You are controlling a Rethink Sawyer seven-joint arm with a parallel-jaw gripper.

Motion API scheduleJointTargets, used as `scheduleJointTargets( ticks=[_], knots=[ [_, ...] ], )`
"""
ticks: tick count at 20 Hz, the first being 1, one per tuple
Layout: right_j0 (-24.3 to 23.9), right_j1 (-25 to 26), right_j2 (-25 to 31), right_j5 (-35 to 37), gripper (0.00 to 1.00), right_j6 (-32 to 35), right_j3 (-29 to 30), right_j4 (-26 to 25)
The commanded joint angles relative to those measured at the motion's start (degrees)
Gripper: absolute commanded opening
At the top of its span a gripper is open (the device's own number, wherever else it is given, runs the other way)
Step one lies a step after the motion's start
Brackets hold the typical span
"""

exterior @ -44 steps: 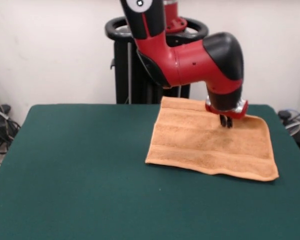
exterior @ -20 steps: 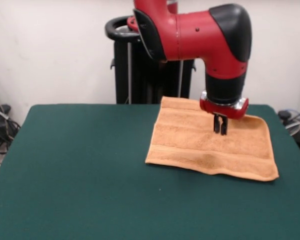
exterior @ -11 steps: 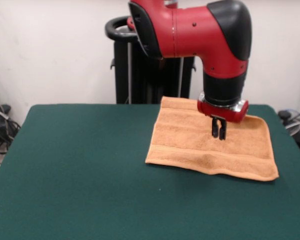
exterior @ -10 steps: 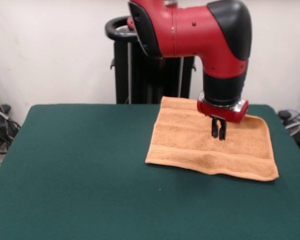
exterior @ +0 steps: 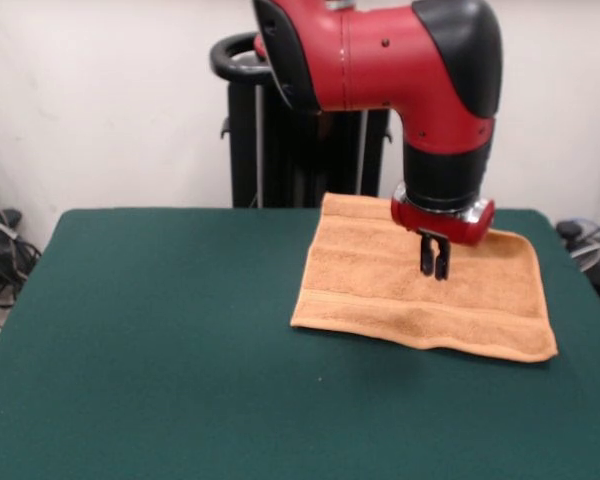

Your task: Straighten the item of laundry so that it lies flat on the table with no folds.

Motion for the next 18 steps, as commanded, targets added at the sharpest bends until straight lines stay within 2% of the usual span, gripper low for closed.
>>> scheduleJointTargets(
  ticks=[1,10,18],
  knots=[
    [-0.02,-2.18,-0.13,8.52,0.00,5.45,-3.25,3.27],
    [0.35,0.00,-1.23,9.18,0.00,5.42,-7.35,1.64],
    [0.39,8.19,-3.52,1.86,0.00,5.66,-10.66,-1.33]
  ],
)
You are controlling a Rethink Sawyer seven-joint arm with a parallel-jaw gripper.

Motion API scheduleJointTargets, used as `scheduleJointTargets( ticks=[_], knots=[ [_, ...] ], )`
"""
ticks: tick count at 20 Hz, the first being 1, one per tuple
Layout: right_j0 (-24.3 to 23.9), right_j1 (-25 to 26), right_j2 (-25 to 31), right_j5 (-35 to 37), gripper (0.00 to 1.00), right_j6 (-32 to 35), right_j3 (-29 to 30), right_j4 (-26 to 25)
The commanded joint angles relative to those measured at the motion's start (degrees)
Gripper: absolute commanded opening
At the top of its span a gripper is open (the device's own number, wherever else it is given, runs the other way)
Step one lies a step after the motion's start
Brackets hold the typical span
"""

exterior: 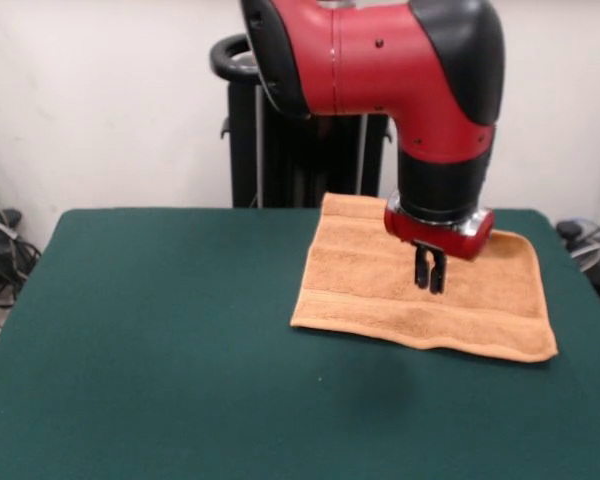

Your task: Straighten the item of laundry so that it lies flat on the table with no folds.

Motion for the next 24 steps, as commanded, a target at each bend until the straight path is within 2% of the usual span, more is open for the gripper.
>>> scheduleJointTargets(
  ticks=[1,7,14,24],
  knots=[
    [0.27,8.13,-3.14,-4.38,0.00,5.47,-4.80,-1.67],
    [-0.52,13.34,-4.35,-8.74,0.00,4.61,-5.65,-3.19],
    [-2.58,21.00,-4.62,-14.09,0.00,2.99,-9.40,-3.87],
    [-4.36,23.57,-5.04,-16.05,0.00,2.42,-11.04,-4.68]
  ],
)
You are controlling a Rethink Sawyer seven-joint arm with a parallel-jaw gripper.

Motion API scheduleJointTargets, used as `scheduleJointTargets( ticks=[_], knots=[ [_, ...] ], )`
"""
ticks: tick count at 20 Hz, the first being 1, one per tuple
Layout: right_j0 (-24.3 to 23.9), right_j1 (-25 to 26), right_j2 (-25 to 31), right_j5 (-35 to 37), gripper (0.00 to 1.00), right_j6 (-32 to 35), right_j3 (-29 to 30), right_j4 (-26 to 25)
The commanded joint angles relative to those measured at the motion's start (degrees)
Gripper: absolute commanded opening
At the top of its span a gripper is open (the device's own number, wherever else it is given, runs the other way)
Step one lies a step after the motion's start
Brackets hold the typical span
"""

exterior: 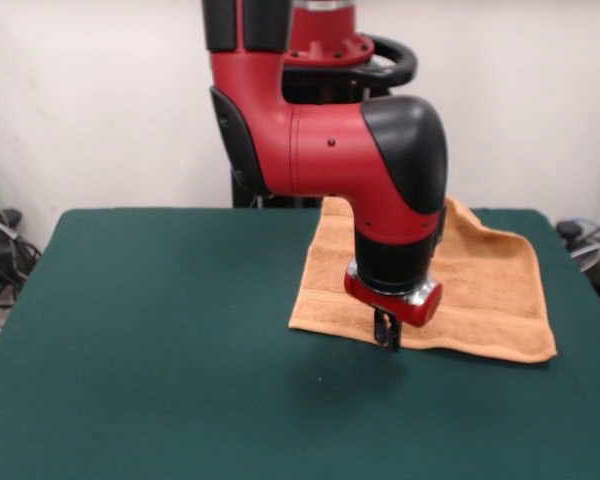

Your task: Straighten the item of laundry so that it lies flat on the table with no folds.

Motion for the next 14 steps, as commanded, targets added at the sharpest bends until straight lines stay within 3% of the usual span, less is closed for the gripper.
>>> scheduleJointTargets(
  ticks=[1,7,14],
  knots=[
    [-3.37,12.11,-2.05,-9.04,0.00,2.22,-5.91,-3.67],
    [-4.21,12.11,-1.77,-8.98,0.00,1.47,-5.58,-4.13],
    [-4.53,8.53,-0.40,-7.52,0.00,1.58,-1.80,-3.67]
  ],
)
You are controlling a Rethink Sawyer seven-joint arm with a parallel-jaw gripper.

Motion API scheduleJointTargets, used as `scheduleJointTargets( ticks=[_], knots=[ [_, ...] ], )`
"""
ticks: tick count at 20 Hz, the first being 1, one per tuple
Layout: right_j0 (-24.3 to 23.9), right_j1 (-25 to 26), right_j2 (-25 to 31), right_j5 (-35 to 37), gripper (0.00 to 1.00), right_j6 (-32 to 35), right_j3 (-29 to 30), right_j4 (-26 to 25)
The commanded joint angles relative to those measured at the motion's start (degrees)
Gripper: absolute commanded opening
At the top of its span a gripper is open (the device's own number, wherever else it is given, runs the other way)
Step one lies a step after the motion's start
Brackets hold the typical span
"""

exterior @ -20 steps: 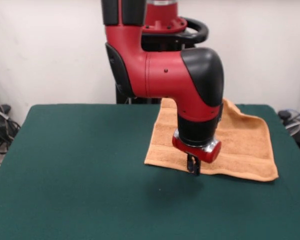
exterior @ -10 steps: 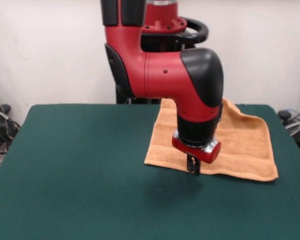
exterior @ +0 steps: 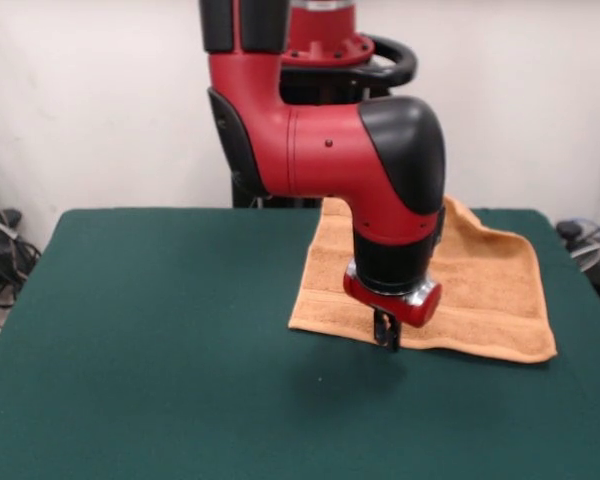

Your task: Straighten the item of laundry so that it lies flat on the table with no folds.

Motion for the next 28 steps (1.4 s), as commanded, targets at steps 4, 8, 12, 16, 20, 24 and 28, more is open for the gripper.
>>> scheduleJointTargets(
  ticks=[4,8,12,16,20,24,28],
  knots=[
    [-4.94,5.60,0.39,-6.75,0.00,1.22,0.99,-3.52],
    [-5.59,3.27,0.76,-6.60,0.00,1.03,3.43,-4.01],
    [-5.96,2.58,0.50,-7.17,0.00,0.99,4.47,-4.79],
    [-6.16,2.35,0.45,-7.73,0.00,1.32,5.25,-5.42],
    [-6.37,2.56,0.27,-8.47,0.00,1.86,5.49,-6.37],
    [-6.80,2.06,0.55,-8.54,0.00,1.98,6.37,-6.99],
    [-6.82,0.70,0.53,-8.15,0.00,2.11,7.75,-7.09]
  ],
)
